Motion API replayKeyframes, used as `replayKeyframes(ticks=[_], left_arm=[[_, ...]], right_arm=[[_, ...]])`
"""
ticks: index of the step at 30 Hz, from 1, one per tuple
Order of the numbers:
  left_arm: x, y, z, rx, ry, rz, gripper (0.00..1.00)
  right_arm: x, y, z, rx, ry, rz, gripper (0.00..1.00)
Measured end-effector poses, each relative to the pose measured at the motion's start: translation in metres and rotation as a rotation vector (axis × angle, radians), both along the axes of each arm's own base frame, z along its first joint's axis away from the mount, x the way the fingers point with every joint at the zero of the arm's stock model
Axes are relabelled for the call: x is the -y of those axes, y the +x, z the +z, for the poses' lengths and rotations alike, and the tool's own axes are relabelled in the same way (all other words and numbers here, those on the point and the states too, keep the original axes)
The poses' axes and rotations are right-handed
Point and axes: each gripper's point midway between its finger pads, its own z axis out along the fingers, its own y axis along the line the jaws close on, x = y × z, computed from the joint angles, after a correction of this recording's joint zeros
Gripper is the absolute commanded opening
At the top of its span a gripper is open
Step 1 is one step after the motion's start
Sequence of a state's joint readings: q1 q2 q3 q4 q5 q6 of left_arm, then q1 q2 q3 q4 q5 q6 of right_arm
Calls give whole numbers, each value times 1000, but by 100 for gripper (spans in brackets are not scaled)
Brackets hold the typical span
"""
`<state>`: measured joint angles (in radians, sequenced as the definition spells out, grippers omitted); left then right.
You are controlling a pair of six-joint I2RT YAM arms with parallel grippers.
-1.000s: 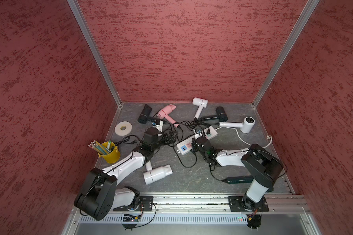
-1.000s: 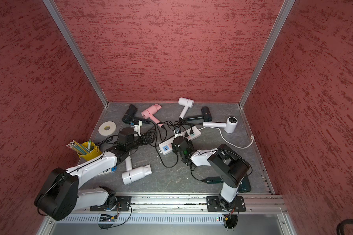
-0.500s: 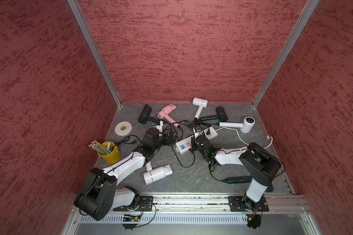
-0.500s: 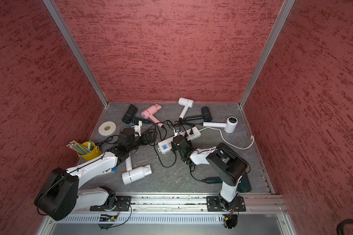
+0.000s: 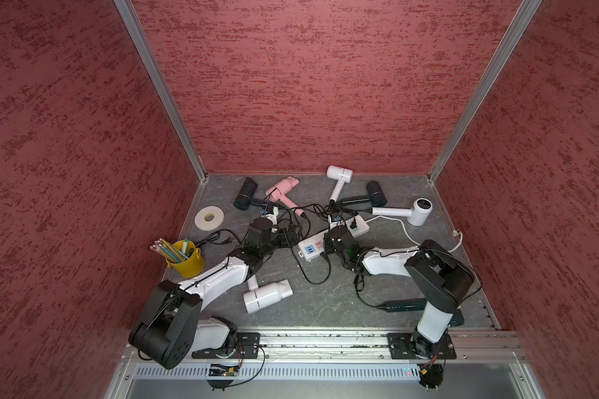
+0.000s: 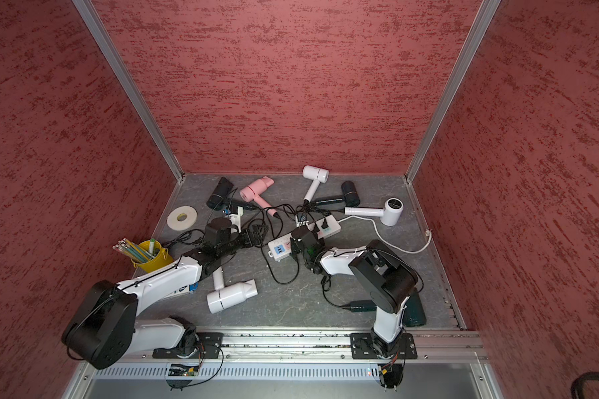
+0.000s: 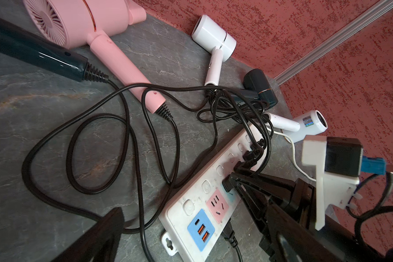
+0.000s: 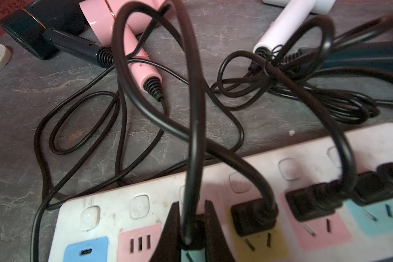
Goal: Charge the blow dryers
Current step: Insert the plug into the socket.
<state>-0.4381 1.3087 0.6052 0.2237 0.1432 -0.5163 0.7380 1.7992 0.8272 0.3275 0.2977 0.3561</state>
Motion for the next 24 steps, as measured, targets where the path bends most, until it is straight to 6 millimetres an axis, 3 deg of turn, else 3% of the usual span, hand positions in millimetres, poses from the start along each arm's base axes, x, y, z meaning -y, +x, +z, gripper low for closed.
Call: replayKeyframes(ticks=[9, 14, 17, 24], left_arm=[[-1, 1, 0, 3, 5, 8, 100], [-1, 1, 1, 8, 9, 10, 100], [0, 0, 7, 28, 13, 10, 100], [0, -1, 13, 52, 22, 16, 100]], right_arm=[[2, -3, -4, 11, 43, -17, 0], [-1, -3, 0, 3, 51, -12, 23], [3, -9, -8, -50, 15, -9, 28], [9, -17, -7, -124, -32, 0, 42]])
